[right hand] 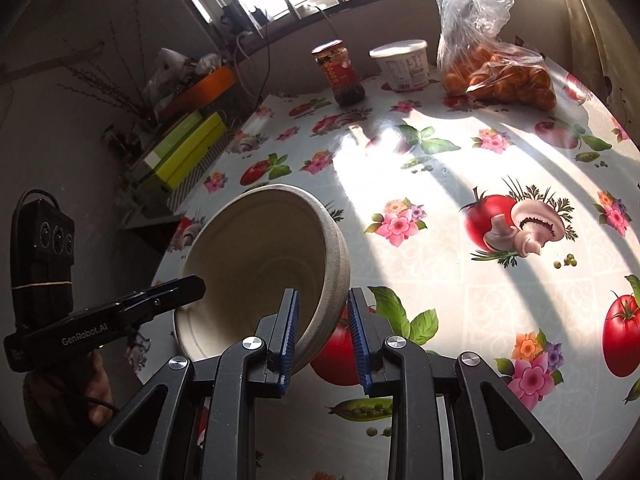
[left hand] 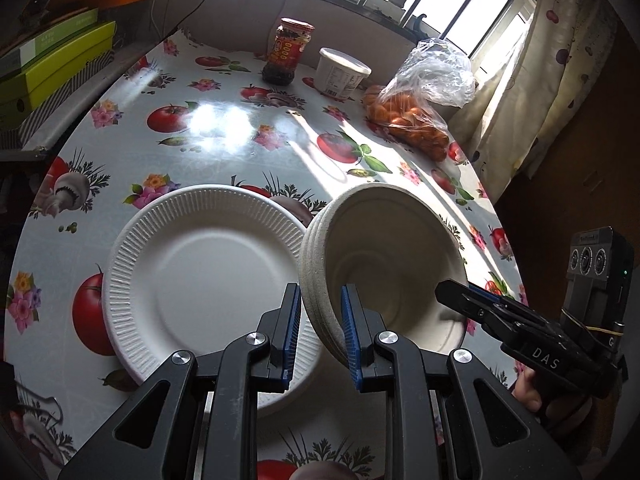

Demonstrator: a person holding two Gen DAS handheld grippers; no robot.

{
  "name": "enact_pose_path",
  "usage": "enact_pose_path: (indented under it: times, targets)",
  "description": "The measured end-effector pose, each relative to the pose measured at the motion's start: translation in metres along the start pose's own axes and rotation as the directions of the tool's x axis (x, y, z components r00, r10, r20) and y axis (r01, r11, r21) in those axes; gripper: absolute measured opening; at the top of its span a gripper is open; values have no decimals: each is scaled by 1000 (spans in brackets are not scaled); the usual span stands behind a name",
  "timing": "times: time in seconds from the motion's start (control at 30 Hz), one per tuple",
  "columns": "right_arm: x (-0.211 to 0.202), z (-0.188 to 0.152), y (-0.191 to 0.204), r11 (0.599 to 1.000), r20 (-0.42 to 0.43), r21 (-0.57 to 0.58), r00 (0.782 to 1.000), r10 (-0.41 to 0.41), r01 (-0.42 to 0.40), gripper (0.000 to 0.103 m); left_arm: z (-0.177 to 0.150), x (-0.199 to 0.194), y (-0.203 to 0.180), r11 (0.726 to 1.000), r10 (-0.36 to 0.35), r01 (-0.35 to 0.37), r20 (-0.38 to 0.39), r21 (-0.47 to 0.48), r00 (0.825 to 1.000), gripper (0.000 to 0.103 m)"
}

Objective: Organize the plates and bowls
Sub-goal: 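Carry the bowl stack with both tools toward the white plate stack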

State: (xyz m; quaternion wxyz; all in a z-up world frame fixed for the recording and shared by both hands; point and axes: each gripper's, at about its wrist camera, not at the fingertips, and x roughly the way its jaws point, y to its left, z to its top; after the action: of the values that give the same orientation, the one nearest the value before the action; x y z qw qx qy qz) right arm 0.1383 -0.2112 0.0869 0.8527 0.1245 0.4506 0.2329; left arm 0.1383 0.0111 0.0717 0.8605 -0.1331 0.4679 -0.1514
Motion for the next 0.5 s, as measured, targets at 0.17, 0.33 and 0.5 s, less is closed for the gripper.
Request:
enact_pose_path:
  times: [0.17, 0.33, 0.5]
  targets:
    - [10, 5, 11, 999, -18, -22, 1000, 24, -24, 25, -1, -9, 11, 999, 33, -33, 18, -15, 999, 21]
    - [19, 10, 22, 998, -33, -46, 999, 42, -43, 25, -2, -16, 22, 998, 63, -62, 29, -32, 998, 21]
    - [29, 14, 33, 996, -50, -72, 997, 54, -57, 25, -1, -23, 33, 995, 85, -82, 41, -52, 996, 21]
